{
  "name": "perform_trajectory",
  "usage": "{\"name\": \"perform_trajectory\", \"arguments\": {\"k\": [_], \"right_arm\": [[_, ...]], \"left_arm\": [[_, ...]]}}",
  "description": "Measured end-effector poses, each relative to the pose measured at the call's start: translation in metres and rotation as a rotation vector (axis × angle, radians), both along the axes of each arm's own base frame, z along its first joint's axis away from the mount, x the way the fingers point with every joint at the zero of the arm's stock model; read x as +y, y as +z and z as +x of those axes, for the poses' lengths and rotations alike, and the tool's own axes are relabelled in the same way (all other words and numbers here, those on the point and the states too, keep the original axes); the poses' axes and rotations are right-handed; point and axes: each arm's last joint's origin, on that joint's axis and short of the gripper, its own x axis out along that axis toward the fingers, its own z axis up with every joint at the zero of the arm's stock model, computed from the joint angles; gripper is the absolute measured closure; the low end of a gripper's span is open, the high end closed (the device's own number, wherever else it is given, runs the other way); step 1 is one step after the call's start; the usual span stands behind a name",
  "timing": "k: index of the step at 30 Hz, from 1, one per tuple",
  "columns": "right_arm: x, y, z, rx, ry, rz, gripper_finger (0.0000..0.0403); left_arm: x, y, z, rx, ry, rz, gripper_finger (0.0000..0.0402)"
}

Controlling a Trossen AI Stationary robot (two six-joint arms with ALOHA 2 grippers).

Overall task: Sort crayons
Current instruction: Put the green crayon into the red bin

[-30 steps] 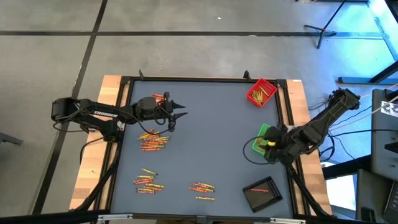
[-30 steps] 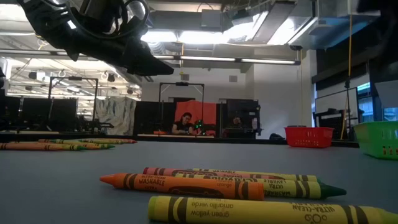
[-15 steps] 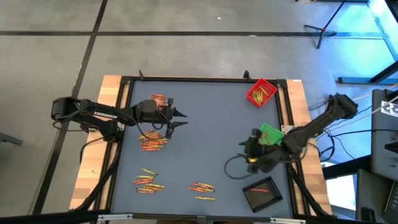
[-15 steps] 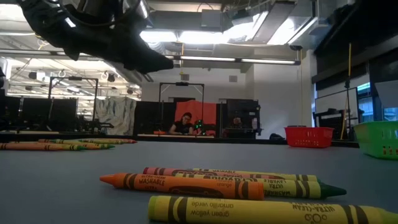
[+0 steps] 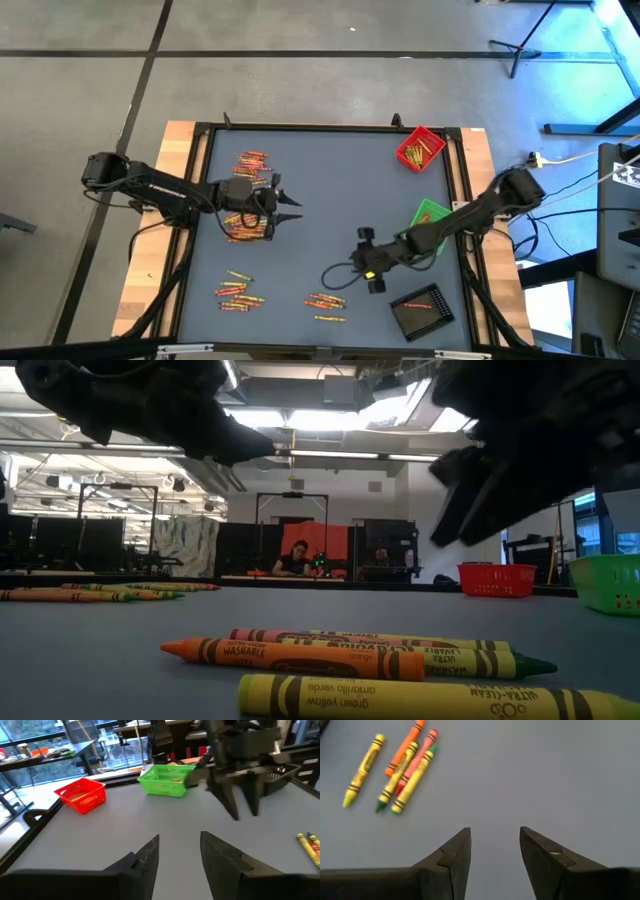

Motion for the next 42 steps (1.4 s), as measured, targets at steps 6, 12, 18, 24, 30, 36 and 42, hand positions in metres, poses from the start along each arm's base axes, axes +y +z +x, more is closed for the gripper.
{"name": "perform_trajectory", "arguments": {"k": [6,12,18,24,30,36,42], "right_arm": [[0.011,-0.021,0.014,-0.022,0.029,0.119,0.0238],[0.023,-0.036,0.021,-0.015,0.040,0.276,0.0238],[0.038,-0.040,0.020,-0.044,0.014,0.336,0.0238],[0.051,-0.039,0.014,-0.082,-0.037,0.332,0.0238],[0.058,-0.048,0.014,-0.114,-0.071,0.299,0.0238],[0.059,-0.060,0.014,-0.094,-0.095,0.290,0.0238],[0.060,-0.068,0.015,-0.089,-0.112,0.280,0.0238]], "left_arm": [[-0.003,-0.003,-0.001,0.034,0.048,0.017,0.0274],[-0.004,-0.007,-0.002,0.072,0.056,0.014,0.0274],[-0.004,-0.013,-0.004,0.137,0.055,0.017,0.0274],[-0.007,-0.014,-0.005,0.153,0.037,0.019,0.0274],[-0.011,-0.014,-0.005,0.155,0.021,0.021,0.0274],[-0.014,-0.015,-0.005,0.159,0.008,0.023,0.0274],[-0.014,-0.015,-0.005,0.158,0.005,0.030,0.0274]]}}
